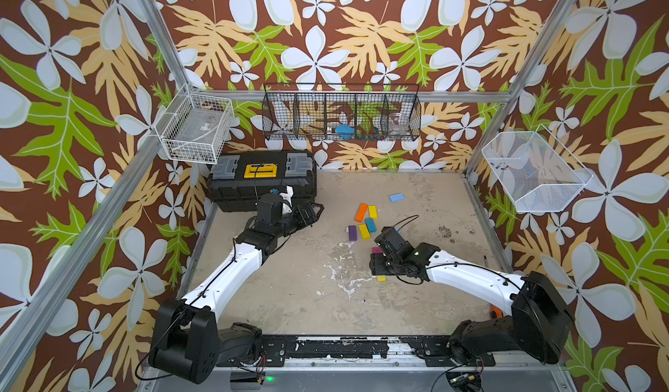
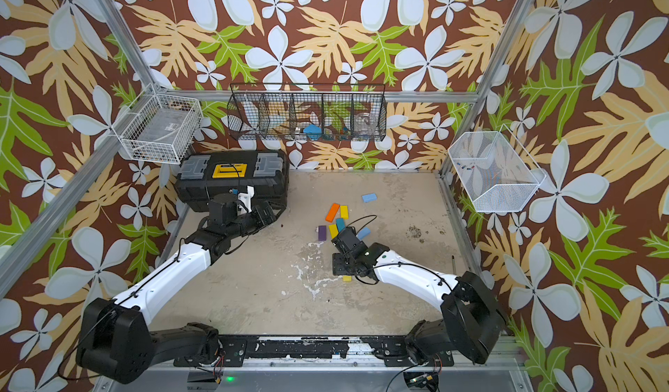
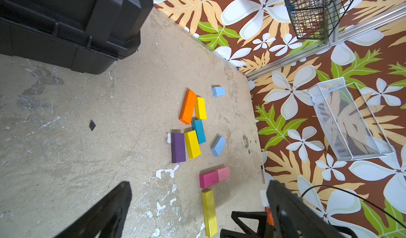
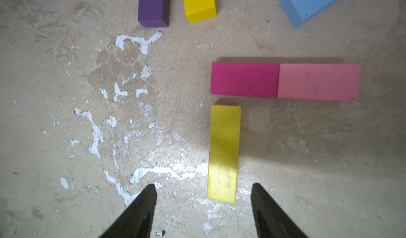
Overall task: Assemble the letter c with building blocks
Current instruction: Assemble the building block at the center of the board.
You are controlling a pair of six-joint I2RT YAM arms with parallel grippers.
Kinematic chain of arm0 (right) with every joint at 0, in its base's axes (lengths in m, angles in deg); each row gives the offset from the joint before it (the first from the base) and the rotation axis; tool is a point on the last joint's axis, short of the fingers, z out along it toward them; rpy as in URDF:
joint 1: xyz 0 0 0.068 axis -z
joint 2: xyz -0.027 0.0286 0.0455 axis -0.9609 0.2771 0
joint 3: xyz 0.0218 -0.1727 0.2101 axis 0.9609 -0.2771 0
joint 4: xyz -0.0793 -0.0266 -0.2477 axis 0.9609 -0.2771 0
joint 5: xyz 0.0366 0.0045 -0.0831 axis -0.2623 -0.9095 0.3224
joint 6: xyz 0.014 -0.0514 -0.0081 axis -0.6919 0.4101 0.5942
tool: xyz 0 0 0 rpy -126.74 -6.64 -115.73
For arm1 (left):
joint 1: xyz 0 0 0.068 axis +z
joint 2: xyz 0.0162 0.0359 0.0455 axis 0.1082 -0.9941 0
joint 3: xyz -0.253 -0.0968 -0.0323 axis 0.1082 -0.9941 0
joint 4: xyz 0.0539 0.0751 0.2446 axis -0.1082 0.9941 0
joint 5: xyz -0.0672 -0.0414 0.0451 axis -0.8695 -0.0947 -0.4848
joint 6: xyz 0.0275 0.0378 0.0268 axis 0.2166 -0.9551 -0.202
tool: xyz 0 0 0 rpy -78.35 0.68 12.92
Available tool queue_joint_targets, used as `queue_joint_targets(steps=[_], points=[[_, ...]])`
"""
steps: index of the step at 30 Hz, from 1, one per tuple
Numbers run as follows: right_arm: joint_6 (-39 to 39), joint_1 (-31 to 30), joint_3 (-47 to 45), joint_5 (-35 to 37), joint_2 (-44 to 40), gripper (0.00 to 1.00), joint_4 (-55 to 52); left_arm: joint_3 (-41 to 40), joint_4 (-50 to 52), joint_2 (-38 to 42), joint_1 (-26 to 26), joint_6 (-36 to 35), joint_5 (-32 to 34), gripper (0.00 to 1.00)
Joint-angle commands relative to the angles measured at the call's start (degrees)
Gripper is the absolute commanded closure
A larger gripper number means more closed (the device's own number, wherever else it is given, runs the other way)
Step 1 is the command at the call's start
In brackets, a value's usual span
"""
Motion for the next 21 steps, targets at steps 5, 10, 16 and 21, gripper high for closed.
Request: queue_joint_targets(steps=[5, 10, 16, 21], points=[[-0.38, -1.15, -6.46, -5.09, -4.02, 0.26, 1.97, 0.76, 1.07, 0.64, 0.03, -0.97, -0.72, 0.0], [-1.81, -2.45, -7.7, -6.37, -3.9, 0.25, 4.11, 0.76, 1.13, 0.77, -0.01, -0.82, -0.74, 0.0], [-1.73, -2.73, -7.57, -6.7, -2.74, 0.24, 5.03, 1.02, 1.55, 1.2, 0.01, -0.93, -0.39, 0.0], [-2.19, -2.72, -8.72, -8.0, -2.23, 0.24, 6.9, 1.28, 1.94, 1.23, 0.0, -1.08, -0.19, 0.0]])
